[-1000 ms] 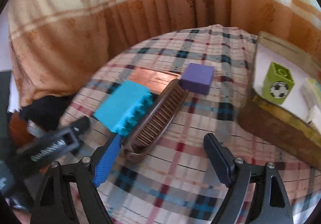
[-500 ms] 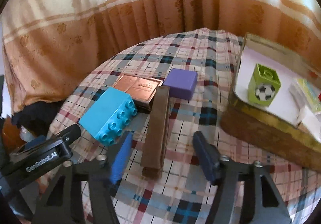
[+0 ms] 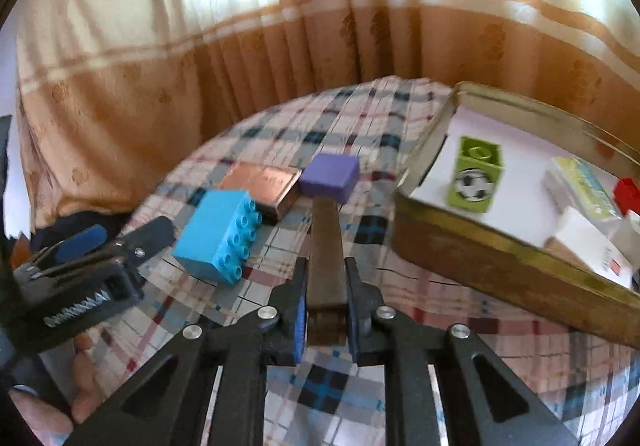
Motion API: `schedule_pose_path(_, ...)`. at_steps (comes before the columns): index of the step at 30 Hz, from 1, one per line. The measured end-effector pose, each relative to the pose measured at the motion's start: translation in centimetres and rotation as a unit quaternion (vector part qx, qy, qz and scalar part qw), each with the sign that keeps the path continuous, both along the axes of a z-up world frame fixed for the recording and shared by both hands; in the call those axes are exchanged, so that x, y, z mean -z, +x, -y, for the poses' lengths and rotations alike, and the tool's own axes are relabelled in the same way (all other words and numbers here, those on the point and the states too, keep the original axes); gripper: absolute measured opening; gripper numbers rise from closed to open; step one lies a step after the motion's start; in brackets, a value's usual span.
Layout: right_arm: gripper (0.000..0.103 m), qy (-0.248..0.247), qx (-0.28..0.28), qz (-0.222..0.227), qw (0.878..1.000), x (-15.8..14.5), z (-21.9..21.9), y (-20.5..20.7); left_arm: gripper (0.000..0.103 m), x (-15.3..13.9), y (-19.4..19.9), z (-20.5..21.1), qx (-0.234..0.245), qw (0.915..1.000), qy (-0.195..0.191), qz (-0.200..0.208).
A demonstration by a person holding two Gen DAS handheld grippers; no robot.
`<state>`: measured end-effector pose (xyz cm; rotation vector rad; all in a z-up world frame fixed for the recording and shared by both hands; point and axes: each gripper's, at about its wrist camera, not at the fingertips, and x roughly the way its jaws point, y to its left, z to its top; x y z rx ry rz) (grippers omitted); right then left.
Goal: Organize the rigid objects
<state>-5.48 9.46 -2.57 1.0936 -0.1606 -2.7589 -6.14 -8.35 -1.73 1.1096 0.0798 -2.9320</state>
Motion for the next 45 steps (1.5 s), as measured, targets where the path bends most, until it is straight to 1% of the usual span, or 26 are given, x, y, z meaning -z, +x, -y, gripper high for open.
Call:
schedule_pose_path(2,0.017,-0.005,0.003,-0.009,1.000,-0.4,-0.2,0.5,0.102,-0.4,-0.2,-0.8,0.016,0.9999,-0.004,-0.004)
schedule_pose_path(6,0.017,-0.001,0.017,-0.037,0.999,-1.1,-0.4,1.4,0.102,-0.3,-1.6,-2.0,0.031,0.9993,0.011,0.017)
schedule_pose_path(8,0.017,0.000,0.029,-0.050,0.998,-1.4,-0.5,1.8,0.100,0.1,-2.3,-2.8,0.032,0.9989,0.005,0.033)
schedule_pose_path(10,0.017,-0.002,0.034,-0.054,0.998,-1.5,-0.7,1.9,0.089,0.9,-3.3,-3.3,0.036,0.9980,0.007,0.052)
schedule_pose_path(13,0.017,-0.007,0.031,-0.041,0.999,-1.3,-0.8,1.4,0.081,2.1,-3.9,-3.4,0.035,0.9959,0.009,0.083)
schedule_pose_path(14,0.017,-0.010,0.029,-0.034,0.999,-1.2,-0.9,1.2,0.078,2.6,-4.2,-3.3,0.035,0.9945,0.017,0.097)
schedule_pose_path(15,0.017,-0.014,0.029,-0.029,0.999,-1.0,-1.0,1.1,0.073,2.8,-4.2,-3.1,0.037,0.9937,0.024,0.103)
schedule_pose_path(16,0.017,-0.018,0.028,-0.023,0.999,-0.8,-1.1,0.9,0.068,3.0,-4.2,-2.9,0.037,0.9930,0.032,0.107)
schedule_pose_path(17,0.017,-0.021,0.026,-0.015,0.999,-0.6,-1.2,0.6,0.067,2.9,-4.1,-2.7,0.035,0.9933,0.037,0.104)
schedule_pose_path(21,0.017,-0.026,0.023,0.002,0.999,0.0,-1.2,0.3,0.046,3.0,-3.9,-2.8,0.035,0.9937,0.041,0.098)
schedule_pose_path(22,0.017,-0.025,0.022,0.005,0.999,0.1,-1.2,0.2,0.044,2.9,-4.0,-2.8,0.037,0.9936,0.042,0.098)
schedule_pose_path(25,0.017,-0.026,0.018,0.012,0.999,0.2,-1.0,0.2,0.043,2.8,-3.7,-2.6,0.036,0.9937,0.046,0.096)
schedule_pose_path(28,0.017,-0.035,0.017,0.007,0.999,0.0,-1.2,0.4,0.041,2.6,-3.4,-2.4,0.035,0.9940,0.052,0.089)
schedule_pose_path(31,0.017,-0.050,0.012,-0.011,0.999,-0.5,-1.6,1.2,0.041,1.6,-2.6,-2.2,0.034,0.9964,0.057,0.054)
schedule_pose_path(34,0.017,-0.059,0.013,-0.034,0.998,-1.1,-1.9,2.1,0.041,0.7,-1.7,-2.3,0.036,0.9967,0.067,0.027)
schedule_pose_path(37,0.017,-0.063,0.019,-0.056,0.996,-1.7,-2.2,3.0,0.041,0.4,-0.9,-2.4,0.040,0.9957,0.083,0.012)
schedule_pose_path(40,0.017,-0.061,0.028,-0.074,0.995,-2.4,-2.6,3.9,0.041,0.1,-0.4,-3.1,0.046,0.9960,0.076,0.005)
schedule_pose_path(45,0.017,-0.060,0.047,-0.097,0.992,-4.0,-3.9,4.9,0.041,-1.3,0.4,-4.2,0.060,0.9952,0.077,-0.009)
